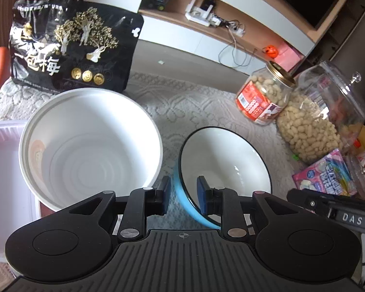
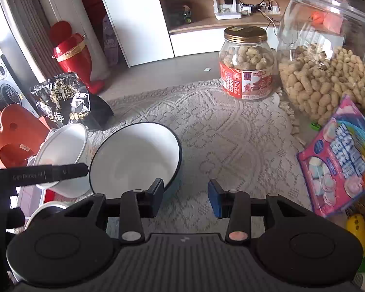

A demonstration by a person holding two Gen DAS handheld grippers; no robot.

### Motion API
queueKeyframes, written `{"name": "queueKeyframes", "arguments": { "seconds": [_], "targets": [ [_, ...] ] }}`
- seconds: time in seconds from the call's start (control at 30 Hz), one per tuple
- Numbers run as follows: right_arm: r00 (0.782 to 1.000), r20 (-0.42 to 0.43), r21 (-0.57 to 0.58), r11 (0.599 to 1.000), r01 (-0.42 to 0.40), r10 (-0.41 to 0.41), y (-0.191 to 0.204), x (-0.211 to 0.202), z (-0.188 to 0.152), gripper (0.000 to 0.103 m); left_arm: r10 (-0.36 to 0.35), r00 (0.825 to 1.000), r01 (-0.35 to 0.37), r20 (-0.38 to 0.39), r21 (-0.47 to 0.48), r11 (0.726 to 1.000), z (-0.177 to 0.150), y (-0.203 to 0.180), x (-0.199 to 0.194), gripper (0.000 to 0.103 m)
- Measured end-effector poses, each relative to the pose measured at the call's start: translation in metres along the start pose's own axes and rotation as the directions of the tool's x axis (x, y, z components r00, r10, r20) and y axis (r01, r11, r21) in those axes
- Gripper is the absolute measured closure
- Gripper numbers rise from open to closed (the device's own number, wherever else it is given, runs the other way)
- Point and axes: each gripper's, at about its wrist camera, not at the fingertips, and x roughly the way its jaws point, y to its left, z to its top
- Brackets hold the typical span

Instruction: Organize plates and bowls

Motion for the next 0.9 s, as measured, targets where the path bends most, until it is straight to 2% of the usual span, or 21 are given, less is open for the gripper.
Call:
{"name": "queueKeyframes", "arguments": {
  "seconds": [0.17, 0.3, 0.53, 0.6, 0.77, 0.9],
  "targets": [
    [0.998, -0.057, 0.073, 0.997, 0.011, -0.007, 0.001, 0.044, 0.028, 0.063, -0.049, 0.998, 0.049, -0.034, -0.009, 0.999, 0.001, 0.004, 0.018, 0.077],
    [0.994, -0.107, 0.128, 0.992, 0.024, -0.011, -0.005, 0.075, 0.034, 0.063, -0.032, 0.999, 0.033, -0.028, 0.013, 0.999, 0.001, -0.001, 0.024, 0.076],
    [0.968, -0.233, 0.236, 0.971, -0.04, 0.096, -0.01, 0.117, 0.024, 0.066, -0.005, 1.0, 0.007, -0.027, 0.063, 0.998, 0.0, -0.008, 0.026, 0.075],
    [0.964, -0.24, 0.217, 0.974, -0.059, 0.112, -0.003, 0.115, 0.021, 0.074, -0.001, 1.0, 0.003, -0.029, 0.072, 0.997, 0.0, -0.009, 0.026, 0.074],
    [0.974, -0.223, 0.083, 0.996, -0.015, 0.033, 0.016, 0.096, 0.017, 0.074, -0.01, 0.998, 0.014, -0.055, 0.074, 0.997, -0.004, -0.012, 0.023, 0.066],
    [0.973, -0.23, 0.061, 0.998, -0.012, 0.026, 0.007, 0.079, 0.01, 0.074, -0.075, 0.992, 0.082, -0.097, 0.076, 0.994, -0.008, -0.017, 0.025, 0.064]
  ]
}}
